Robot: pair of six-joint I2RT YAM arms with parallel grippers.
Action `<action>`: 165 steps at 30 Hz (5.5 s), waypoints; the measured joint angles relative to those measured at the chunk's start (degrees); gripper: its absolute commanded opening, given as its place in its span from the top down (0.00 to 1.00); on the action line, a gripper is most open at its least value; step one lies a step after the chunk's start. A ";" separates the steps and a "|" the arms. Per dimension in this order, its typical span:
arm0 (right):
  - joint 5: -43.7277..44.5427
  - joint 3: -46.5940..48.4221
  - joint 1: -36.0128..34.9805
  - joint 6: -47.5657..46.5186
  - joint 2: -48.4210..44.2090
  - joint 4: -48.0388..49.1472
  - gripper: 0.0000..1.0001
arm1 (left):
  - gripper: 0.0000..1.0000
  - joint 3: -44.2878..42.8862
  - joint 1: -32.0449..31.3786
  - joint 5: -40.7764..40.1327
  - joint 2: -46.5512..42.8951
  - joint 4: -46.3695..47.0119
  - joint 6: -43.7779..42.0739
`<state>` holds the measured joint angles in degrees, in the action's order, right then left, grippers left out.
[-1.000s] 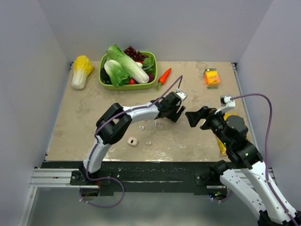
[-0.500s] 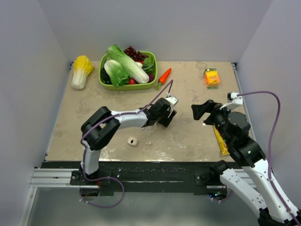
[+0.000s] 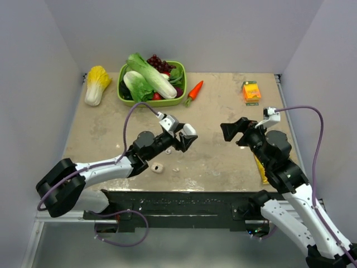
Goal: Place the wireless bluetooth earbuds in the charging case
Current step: Open the charging case, then adjust the charging case.
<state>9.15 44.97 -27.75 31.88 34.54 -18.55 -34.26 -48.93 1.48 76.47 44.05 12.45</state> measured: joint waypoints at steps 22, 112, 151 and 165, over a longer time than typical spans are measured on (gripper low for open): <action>-7.23 11.54 -21.92 -10.36 26.95 -4.68 0.02 | 1.00 30.97 -7.63 -4.11 -9.25 27.06 -18.12; -9.92 7.02 -27.43 -4.46 31.04 8.22 0.64 | 1.00 30.84 -13.88 -8.76 -17.62 28.30 -24.04; -6.69 10.12 -27.32 -21.33 18.29 2.84 1.00 | 0.00 22.29 -14.08 -10.38 -22.43 7.21 -8.41; -10.64 16.83 -32.48 -38.38 22.10 -6.47 1.00 | 0.19 12.90 -0.13 24.39 -25.79 -5.57 -0.07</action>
<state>-1.50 61.80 -60.23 -6.50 56.64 -25.02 -21.37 -49.06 25.87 50.68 38.48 12.38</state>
